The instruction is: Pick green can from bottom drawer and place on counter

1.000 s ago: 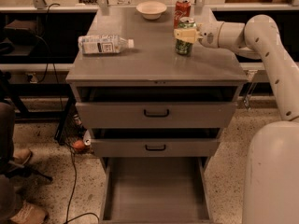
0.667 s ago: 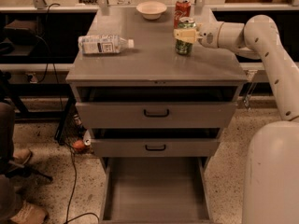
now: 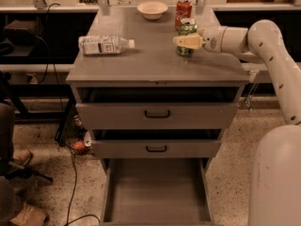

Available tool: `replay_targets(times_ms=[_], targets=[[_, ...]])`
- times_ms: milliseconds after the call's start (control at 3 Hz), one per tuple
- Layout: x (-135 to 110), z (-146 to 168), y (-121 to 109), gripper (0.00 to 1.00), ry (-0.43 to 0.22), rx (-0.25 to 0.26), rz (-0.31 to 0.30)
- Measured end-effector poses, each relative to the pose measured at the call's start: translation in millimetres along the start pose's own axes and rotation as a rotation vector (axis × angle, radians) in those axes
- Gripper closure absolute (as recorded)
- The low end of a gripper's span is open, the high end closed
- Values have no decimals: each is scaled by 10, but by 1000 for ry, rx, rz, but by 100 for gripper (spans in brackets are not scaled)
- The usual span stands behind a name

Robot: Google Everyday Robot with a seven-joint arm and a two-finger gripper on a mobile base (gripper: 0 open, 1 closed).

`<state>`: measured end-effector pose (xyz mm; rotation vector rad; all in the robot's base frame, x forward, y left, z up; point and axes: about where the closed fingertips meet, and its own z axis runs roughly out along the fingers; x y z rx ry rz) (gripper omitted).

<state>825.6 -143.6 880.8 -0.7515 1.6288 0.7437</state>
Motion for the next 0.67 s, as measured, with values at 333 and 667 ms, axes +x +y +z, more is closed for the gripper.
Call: replay_targets(times_ms=[333,667], targets=[[65,-227,-13,0,-6,0,-24],[78,-801,-116,0,-24,55,-65]])
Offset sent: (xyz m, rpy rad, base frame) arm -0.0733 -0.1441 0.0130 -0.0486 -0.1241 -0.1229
